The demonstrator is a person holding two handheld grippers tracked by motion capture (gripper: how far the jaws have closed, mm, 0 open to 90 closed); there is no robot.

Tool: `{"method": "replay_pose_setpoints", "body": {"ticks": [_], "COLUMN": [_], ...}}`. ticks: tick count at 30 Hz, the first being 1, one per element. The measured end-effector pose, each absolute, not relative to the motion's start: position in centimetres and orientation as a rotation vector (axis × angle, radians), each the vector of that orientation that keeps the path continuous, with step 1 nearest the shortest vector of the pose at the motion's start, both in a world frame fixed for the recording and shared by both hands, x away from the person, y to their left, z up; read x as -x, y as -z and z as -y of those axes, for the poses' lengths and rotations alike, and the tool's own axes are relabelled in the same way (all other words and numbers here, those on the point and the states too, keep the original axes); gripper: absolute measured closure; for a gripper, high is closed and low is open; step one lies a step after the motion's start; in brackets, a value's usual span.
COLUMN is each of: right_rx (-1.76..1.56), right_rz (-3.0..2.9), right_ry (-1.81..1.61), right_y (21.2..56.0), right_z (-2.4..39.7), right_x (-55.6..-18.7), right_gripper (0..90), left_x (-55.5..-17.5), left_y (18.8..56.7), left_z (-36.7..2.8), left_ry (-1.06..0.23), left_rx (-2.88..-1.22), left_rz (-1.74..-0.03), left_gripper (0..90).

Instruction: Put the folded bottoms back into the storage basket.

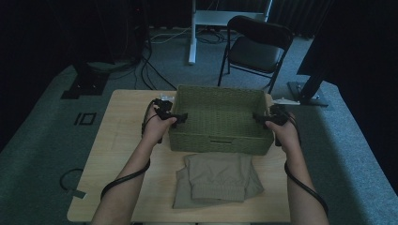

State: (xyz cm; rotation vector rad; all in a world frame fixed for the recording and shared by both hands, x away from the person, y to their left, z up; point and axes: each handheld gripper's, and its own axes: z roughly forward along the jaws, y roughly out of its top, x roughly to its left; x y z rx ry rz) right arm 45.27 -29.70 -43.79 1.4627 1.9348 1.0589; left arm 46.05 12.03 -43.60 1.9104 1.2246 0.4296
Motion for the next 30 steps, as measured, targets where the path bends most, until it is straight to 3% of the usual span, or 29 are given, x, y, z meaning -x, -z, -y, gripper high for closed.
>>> {"method": "replay_pose_setpoints", "body": {"ticks": [30], "right_rx": [-1.299], "right_rz": [-1.942], "right_ry": [-1.171], "right_y": [43.2], "right_z": [28.9], "right_x": [-37.7], "right_gripper": [15.1], "left_x": [-38.2], "left_y": [42.0], "left_z": [-14.0], "left_ry": [-0.413], "left_rx": [-1.841], "left_rz": [-1.024], "left_gripper": [16.4]}}
